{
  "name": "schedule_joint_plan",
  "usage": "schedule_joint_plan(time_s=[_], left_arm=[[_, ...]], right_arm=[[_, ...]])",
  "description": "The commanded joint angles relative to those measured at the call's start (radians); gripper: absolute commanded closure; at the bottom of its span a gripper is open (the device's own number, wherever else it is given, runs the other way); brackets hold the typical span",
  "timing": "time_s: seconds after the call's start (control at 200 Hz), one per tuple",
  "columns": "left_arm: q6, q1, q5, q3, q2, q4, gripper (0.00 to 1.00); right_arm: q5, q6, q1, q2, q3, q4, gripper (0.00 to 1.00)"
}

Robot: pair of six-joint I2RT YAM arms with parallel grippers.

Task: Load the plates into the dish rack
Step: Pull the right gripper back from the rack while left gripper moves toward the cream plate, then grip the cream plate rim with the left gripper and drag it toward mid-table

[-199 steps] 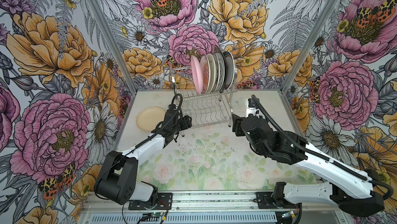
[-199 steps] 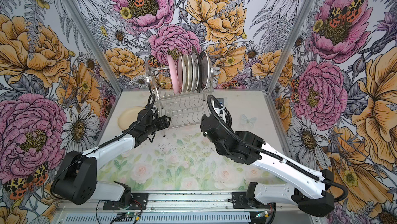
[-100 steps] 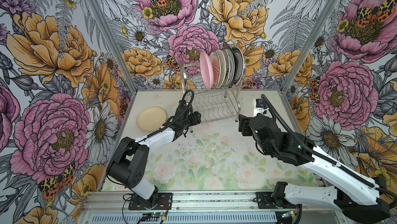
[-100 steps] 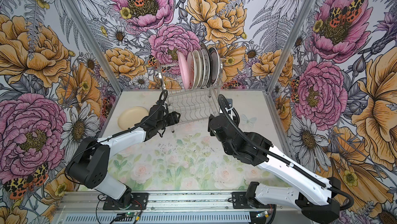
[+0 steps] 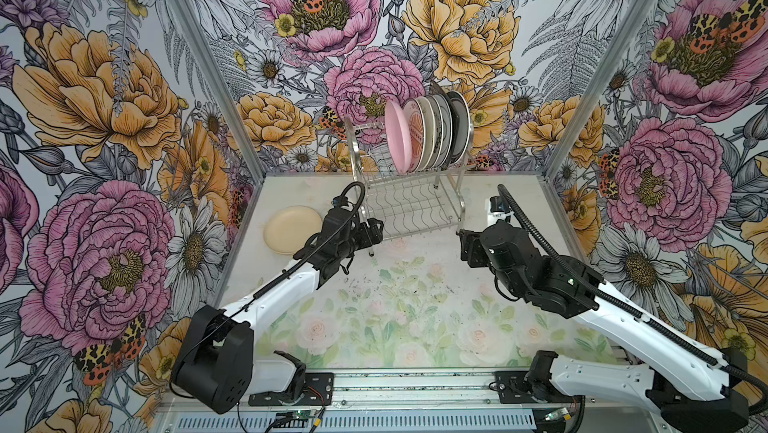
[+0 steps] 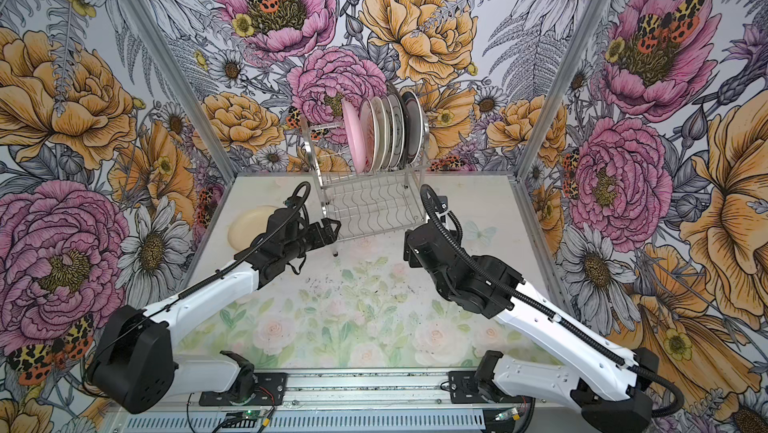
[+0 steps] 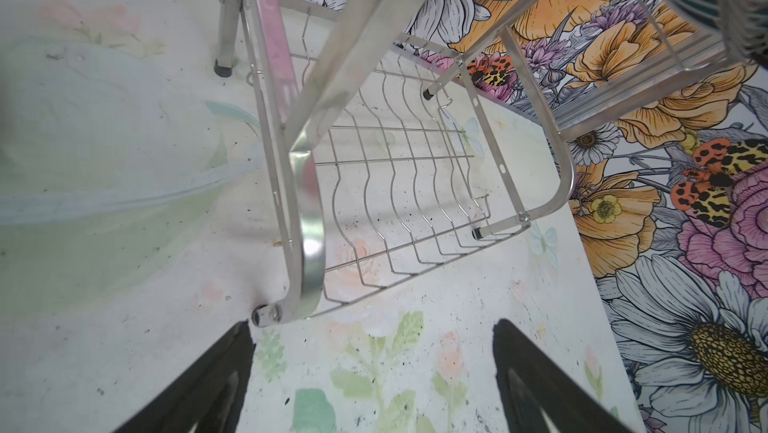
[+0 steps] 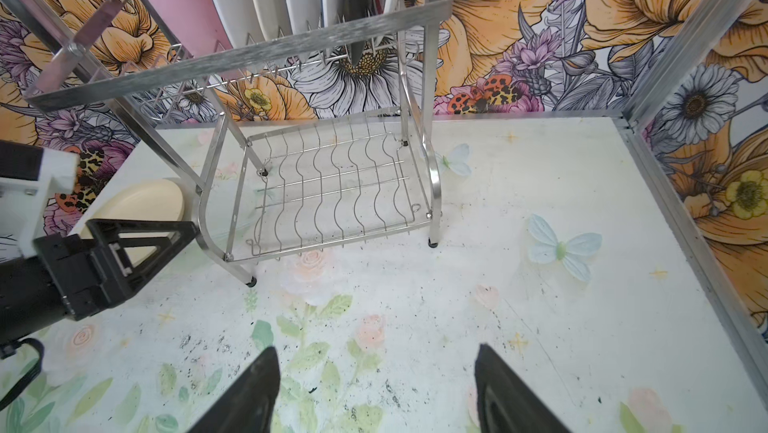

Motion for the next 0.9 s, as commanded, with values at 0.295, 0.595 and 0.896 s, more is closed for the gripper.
schedule_joint_plan(time_s=[0.295,0.595,0.896], left_arm=[[0.179,0.503,0.19,-0.006,-0.161,-0.314,0.09],[0.414,0.659,0.288,0.402,0.282,-0.429,0.07],[0.494,0.699,0.27,0.754,0.675,-0.494,0.04]], right_arm=[[-0.18,0.053,-0.04,-0.016,-0.079,0.006,0.2],[-0.302,0.054,-0.109,-0.041,-0.134,0.011,0.17],[-0.358,0.085,-0.151,-0.067,-0.198,0.01,0.16]])
